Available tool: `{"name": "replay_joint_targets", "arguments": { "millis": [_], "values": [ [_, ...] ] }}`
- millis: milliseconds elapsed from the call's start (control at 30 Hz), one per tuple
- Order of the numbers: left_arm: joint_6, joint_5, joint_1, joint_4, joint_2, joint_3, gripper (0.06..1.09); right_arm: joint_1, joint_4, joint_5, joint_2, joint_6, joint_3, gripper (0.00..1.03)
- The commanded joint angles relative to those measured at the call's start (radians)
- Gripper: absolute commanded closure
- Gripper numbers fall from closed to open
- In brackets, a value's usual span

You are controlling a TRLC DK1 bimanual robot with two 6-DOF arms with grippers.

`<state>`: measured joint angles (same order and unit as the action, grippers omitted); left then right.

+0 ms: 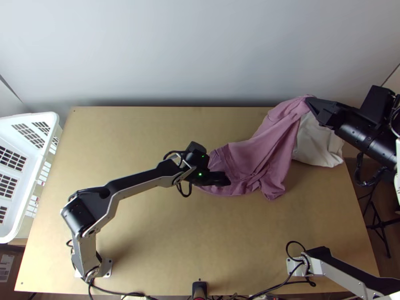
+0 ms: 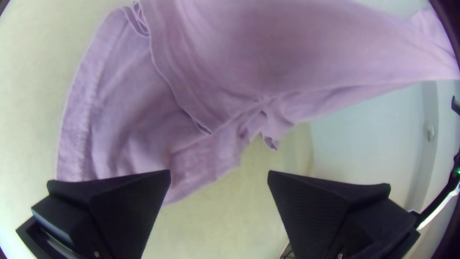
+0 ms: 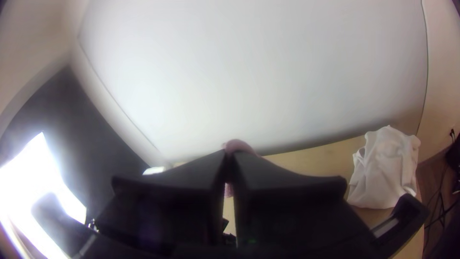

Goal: Fold the t-shirt

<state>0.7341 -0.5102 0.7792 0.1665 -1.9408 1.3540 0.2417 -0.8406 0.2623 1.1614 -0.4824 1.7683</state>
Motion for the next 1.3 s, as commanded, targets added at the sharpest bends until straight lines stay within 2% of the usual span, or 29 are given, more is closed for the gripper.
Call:
{"name": "replay_joint_targets", "arguments": {
  "millis": [0,133,1067,1200,1233,1267],
  "values": [
    [0.028,0.035,0.003,-0.009,-0.103,0.111,0.10,-0.007,0.000,0.000,-0.022,-0.001,-0.021,1.00],
    [0.041,0.075,0.008,-0.009,-0.133,0.168,0.10,-0.008,0.000,0.000,-0.037,0.001,-0.044,1.00],
    [0.074,0.099,0.045,-0.012,-0.239,0.277,0.10,-0.008,0.015,0.000,-0.051,0.008,-0.076,1.00],
    [0.056,0.081,0.058,-0.010,-0.242,0.263,0.20,-0.010,0.015,0.000,-0.051,0.010,-0.084,1.00],
    [0.025,0.081,0.077,-0.010,-0.231,0.244,0.31,-0.008,0.018,0.000,-0.051,0.011,-0.084,1.00],
    [0.018,0.081,0.081,-0.009,-0.227,0.238,0.37,-0.008,0.018,0.000,-0.049,0.011,-0.084,1.00]
  ]
}}
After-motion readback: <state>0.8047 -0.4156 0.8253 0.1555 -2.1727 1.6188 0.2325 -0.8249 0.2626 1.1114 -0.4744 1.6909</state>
